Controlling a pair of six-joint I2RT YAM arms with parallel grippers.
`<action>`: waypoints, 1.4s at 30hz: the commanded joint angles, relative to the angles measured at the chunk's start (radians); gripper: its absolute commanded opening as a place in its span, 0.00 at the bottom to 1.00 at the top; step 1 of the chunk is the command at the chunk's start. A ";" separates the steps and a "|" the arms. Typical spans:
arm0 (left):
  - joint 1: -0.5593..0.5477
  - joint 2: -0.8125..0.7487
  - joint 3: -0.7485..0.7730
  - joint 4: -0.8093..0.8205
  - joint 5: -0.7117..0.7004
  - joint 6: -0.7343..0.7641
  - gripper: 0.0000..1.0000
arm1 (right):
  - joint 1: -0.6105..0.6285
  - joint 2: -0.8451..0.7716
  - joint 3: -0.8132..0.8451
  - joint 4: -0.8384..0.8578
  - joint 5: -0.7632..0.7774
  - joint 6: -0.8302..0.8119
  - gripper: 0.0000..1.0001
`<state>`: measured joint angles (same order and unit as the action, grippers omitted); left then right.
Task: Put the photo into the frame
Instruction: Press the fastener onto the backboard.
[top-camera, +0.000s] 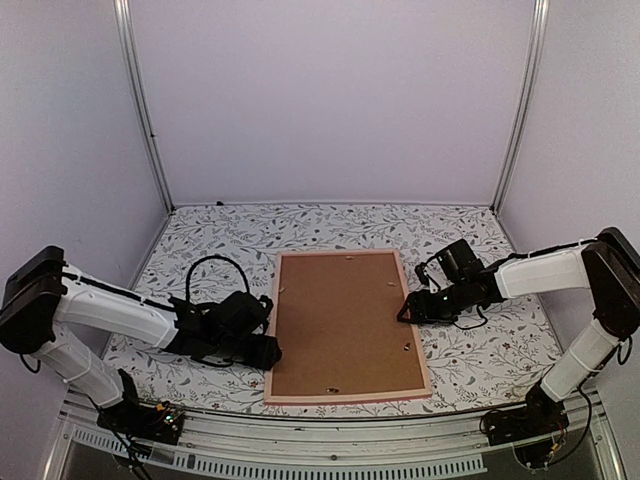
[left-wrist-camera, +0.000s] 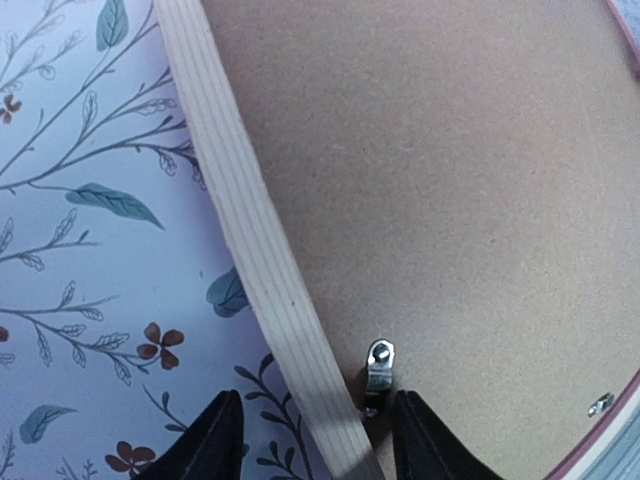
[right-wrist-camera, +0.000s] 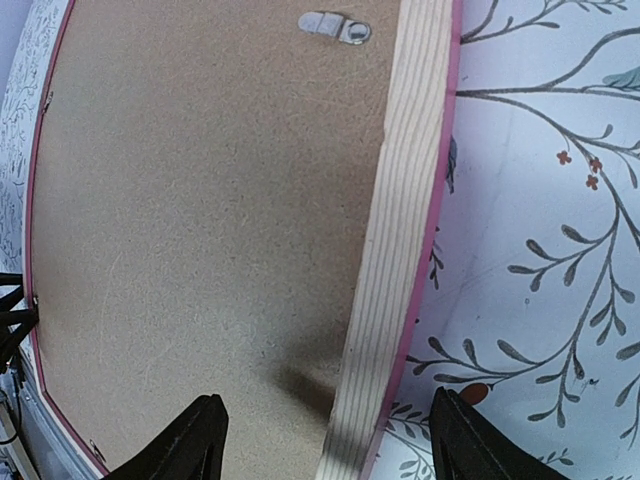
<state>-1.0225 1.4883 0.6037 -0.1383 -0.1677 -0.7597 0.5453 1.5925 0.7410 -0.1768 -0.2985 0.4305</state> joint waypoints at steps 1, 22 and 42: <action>0.025 -0.039 -0.027 0.016 0.033 -0.008 0.55 | 0.011 0.019 -0.002 -0.006 -0.001 0.007 0.73; 0.096 -0.045 -0.068 0.104 0.099 -0.012 0.52 | 0.012 0.023 -0.010 0.002 -0.008 0.007 0.73; 0.040 0.033 0.008 -0.004 0.003 0.034 0.60 | 0.012 0.041 0.003 0.002 -0.012 0.005 0.73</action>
<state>-0.9562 1.4818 0.5755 -0.0601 -0.1024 -0.7498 0.5491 1.6054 0.7414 -0.1478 -0.3096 0.4305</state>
